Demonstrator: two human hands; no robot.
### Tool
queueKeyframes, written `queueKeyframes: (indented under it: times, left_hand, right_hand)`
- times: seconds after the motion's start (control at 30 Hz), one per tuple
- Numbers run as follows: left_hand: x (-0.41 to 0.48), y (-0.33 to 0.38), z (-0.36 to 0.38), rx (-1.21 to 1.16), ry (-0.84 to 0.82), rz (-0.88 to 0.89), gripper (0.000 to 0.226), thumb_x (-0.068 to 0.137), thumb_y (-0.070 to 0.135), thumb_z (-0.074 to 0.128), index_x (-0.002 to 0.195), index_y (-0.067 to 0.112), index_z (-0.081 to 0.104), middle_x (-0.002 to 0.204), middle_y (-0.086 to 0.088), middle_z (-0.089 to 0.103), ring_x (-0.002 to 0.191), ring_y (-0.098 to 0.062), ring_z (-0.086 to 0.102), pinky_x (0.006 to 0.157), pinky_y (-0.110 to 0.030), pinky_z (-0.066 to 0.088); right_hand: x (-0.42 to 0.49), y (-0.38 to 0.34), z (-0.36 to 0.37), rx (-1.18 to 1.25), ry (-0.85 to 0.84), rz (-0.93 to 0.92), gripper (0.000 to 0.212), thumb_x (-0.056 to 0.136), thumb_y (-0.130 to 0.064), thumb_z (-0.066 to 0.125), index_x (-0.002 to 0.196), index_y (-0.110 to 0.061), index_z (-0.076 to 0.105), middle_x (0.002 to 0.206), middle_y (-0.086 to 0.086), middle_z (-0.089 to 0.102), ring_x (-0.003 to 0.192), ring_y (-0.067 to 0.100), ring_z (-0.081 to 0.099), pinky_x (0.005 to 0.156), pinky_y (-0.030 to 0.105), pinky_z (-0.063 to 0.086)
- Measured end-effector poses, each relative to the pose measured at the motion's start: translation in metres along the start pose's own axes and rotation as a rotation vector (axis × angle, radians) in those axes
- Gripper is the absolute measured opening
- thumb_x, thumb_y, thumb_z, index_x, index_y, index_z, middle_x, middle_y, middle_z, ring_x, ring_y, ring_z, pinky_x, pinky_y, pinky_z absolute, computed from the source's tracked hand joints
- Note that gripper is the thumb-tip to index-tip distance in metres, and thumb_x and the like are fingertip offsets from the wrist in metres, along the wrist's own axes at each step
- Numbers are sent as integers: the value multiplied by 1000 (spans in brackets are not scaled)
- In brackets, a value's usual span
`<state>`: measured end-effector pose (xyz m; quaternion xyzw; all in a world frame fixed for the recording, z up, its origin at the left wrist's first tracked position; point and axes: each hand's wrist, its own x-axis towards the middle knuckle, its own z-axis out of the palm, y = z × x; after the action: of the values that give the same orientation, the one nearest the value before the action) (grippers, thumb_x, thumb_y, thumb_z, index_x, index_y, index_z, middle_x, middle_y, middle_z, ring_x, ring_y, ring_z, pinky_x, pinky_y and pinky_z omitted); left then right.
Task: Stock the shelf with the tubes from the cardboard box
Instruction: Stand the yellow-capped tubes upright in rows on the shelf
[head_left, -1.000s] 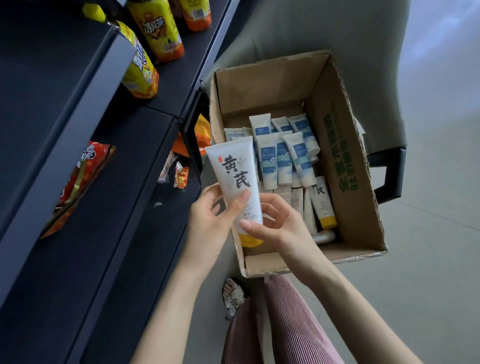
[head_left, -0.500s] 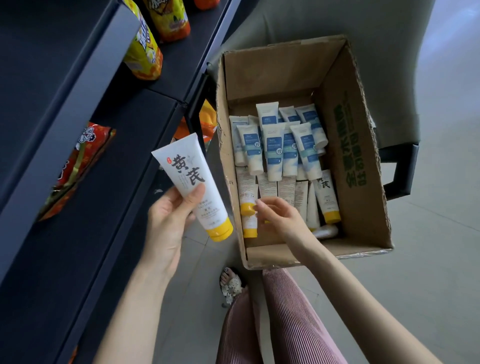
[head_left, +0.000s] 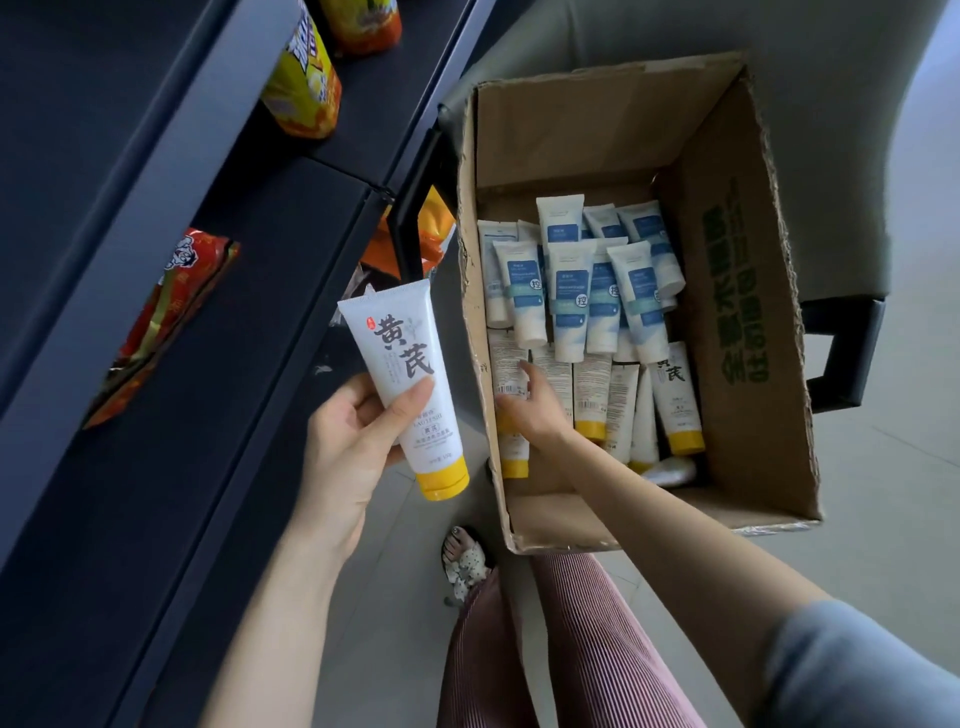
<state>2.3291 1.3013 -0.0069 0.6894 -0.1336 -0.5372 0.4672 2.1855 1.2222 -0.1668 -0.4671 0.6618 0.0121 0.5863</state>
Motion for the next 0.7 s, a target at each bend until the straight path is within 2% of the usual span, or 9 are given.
queueKeyframes:
  times: [0.1,0.2,0.33,0.53,0.57,0.63,0.7]
  left_hand:
    - [2,-2,-5,14,-6,-1,33,71,26,66,103,16,63,88,8,73,83,-7,69,71,-27,57]
    - [4,-4,-8,29,-13,-1,35,70,26,67,103,18,63,90,9,73,85,-6,69,73,-27,57]
    - [3,-8,-12,36,-10,-2,34,69,27,67,102,19,63,89,10,73,85,-6,69,76,-30,57]
    - [-4,-7,-18,49,-3,2,33,71,26,66,103,18,62,88,11,73,85,-5,69,78,-32,57]
    - [-6,-6,-18,53,-6,6,34,71,26,66,103,17,62,88,11,73,85,-5,69,77,-32,57]
    - [-11,-2,-19,59,-16,19,33,70,27,66,102,18,62,88,11,73,84,-5,69,75,-31,57]
    - [-17,4,-19,60,-34,38,31,71,26,66,100,18,62,86,13,73,83,-3,68,73,-28,57]
  right_hand:
    - [7,1,4,24,22,14,68,89,-24,61,147,-23,26,145,13,40,126,30,47,105,41,41]
    - [14,2,4,89,62,41,73,87,-20,66,147,-16,26,142,13,45,129,28,45,108,41,39]
    - [18,1,-2,143,23,93,69,84,-15,70,143,-13,34,134,12,54,121,27,53,103,41,44]
    - [2,10,-15,247,-88,170,69,85,-24,70,143,-16,35,139,11,46,114,27,56,91,39,51]
    - [-4,12,-18,313,-120,177,67,85,-23,69,143,-15,36,135,10,49,107,25,58,85,36,53]
    - [-16,13,-25,480,-198,183,59,88,-18,66,140,-13,39,115,7,61,90,19,63,74,30,54]
    - [-30,13,-32,601,-279,166,53,90,-15,62,139,-11,42,101,6,66,82,17,67,66,30,55]
